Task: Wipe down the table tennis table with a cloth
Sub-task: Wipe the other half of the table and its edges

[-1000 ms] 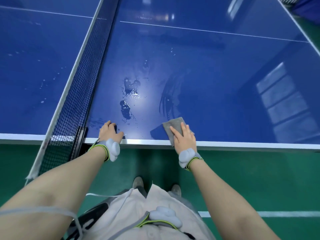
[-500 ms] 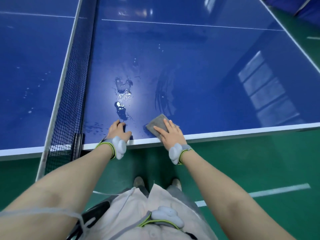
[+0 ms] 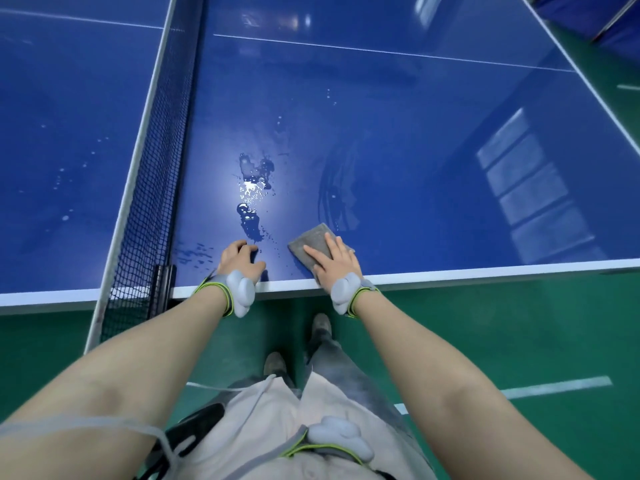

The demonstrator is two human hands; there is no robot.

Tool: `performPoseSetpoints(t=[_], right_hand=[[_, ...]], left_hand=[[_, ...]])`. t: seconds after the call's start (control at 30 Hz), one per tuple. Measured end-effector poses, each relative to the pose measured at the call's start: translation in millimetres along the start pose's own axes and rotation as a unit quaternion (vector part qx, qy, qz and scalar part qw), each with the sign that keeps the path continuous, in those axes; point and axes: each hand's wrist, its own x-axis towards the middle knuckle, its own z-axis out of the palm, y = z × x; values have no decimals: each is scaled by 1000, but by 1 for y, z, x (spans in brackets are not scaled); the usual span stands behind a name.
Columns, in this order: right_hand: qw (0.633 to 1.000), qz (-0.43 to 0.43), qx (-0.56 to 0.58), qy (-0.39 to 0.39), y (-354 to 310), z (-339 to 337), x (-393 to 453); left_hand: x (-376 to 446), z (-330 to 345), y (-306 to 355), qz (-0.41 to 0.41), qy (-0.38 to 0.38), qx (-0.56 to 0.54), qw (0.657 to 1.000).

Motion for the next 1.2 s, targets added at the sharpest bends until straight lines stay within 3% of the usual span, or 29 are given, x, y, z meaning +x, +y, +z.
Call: performPoseSetpoints(t=[0.13, 0.23, 0.37, 0.53, 0.8, 0.87, 1.0, 1.13, 1.2], right_hand=[[996, 82, -6, 20, 27, -15, 10], [989, 144, 35, 4, 5, -16, 18], [999, 34, 5, 13, -20, -3, 27], [997, -55, -57, 8, 13, -15, 41], [989, 133, 21, 59, 49, -35, 64], [994, 102, 4, 50, 34, -36, 65], [998, -44, -38, 31, 13, -27, 67], [994, -79, -60, 38, 33, -37, 80], [997, -36, -50, 52, 47, -46, 91]], left_hand=[[2, 0, -1, -13, 18, -11, 1000], [4, 3, 1, -28, 39, -22, 999], [13, 4, 16, -39, 56, -6, 998], [38, -8, 28, -34, 40, 13, 999], [67, -9, 47, -49, 36, 17, 998], [75, -7, 50, -48, 40, 14, 998], [85, -10, 51, -50, 51, 2, 997], [95, -12, 58, -49, 51, -16, 997], [98, -11, 58, -50, 51, -23, 997]])
